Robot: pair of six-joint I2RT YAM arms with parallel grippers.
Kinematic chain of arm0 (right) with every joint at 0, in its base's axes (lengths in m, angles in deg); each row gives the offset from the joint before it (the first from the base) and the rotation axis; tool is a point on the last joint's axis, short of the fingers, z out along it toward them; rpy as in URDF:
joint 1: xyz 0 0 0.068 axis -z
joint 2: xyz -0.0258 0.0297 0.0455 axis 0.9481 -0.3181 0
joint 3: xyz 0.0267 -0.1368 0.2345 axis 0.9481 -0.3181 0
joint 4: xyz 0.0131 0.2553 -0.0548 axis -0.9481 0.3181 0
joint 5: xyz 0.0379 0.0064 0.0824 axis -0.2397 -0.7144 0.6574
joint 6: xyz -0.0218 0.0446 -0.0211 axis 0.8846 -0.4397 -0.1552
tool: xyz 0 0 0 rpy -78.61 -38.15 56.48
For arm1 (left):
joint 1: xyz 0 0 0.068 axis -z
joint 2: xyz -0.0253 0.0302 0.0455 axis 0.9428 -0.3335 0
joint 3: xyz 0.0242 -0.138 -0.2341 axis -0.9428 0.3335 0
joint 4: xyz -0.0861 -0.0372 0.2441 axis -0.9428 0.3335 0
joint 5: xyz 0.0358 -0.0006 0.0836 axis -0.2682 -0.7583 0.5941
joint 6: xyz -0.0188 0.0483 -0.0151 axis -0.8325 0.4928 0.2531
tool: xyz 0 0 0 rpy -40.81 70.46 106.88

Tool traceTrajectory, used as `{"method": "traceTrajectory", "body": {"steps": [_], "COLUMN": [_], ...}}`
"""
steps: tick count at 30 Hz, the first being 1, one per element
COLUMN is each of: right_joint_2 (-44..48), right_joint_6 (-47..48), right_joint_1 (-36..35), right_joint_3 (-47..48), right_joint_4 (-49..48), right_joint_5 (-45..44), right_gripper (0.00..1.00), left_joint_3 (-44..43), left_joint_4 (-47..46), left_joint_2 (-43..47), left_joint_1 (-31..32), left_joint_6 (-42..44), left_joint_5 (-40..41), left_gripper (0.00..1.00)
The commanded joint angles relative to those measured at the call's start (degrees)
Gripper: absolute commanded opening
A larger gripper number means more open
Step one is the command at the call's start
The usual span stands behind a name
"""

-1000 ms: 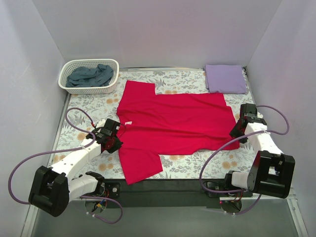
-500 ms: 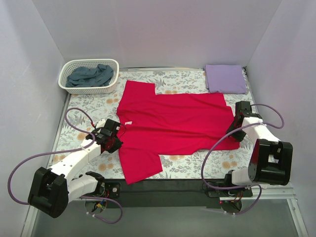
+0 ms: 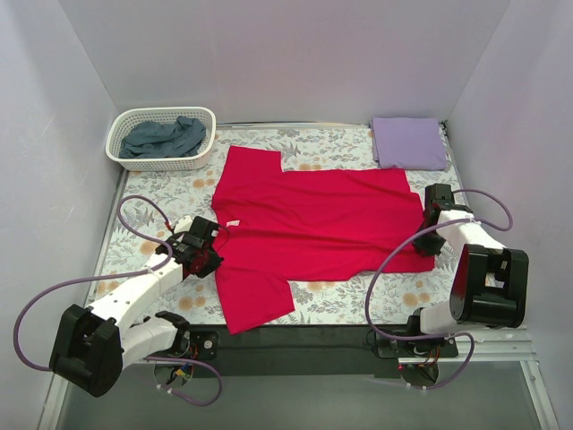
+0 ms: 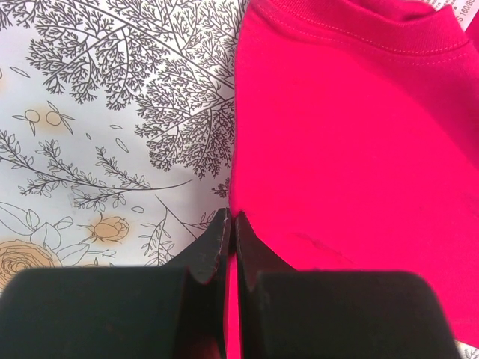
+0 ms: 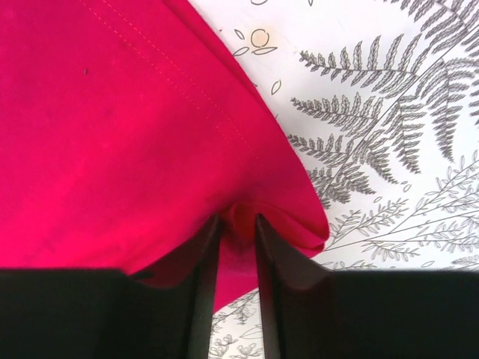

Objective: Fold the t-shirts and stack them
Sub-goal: Fold the tshirt

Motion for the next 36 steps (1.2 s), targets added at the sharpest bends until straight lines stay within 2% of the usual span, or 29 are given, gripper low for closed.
{"method": "traceTrajectory", "body": {"steps": [1,3,11,16,19,23,36], "right_joint_2": [2.68,4.27,12.26,16.84,17.46,18.34,21.24], "right_joint_6": [0.36,1.32,-0.07,-3.68,-5.09,-5.62,-7.02], "right_joint_1": [-0.24,-0.16,0.11,2.47,3.97,6.51,8.11], "right_joint_3": [2.01,2.1,-2.55,-11.76,-14.15,-13.54,-10.03], "right_joint_4": [1.19,2.24,6.11,6.29,6.56,8.05,10.16], "right_joint_5": [-2.17,-2.52,-4.19,-0.16,2.04,6.77,7.67], "right_gripper": [0.21,0.13,0.11,0.2,0.23,0.39,0.45], "left_joint_3": [0.25,0.34,0.34,0.25,0.25,0.52,0.87], "left_joint_4": [0.77,0.77,1.12,1.73,2.26,2.35,1.82], "left_joint_2": [1.38,1.55,2.69,3.66,5.15,6.83,8.41], "left_joint_1": [0.41,0.41,0.5,0.5,0.41,0.41,0.5], "left_joint_6": [-0.92,-1.01,-1.45,-2.15,-2.85,-3.47,-3.47], "left_joint_5": [2.16,2.25,2.77,3.48,4.35,5.06,4.88], "left_gripper": [0.0,0.0,0.0,0.0,0.0,0.0,0.0]}}
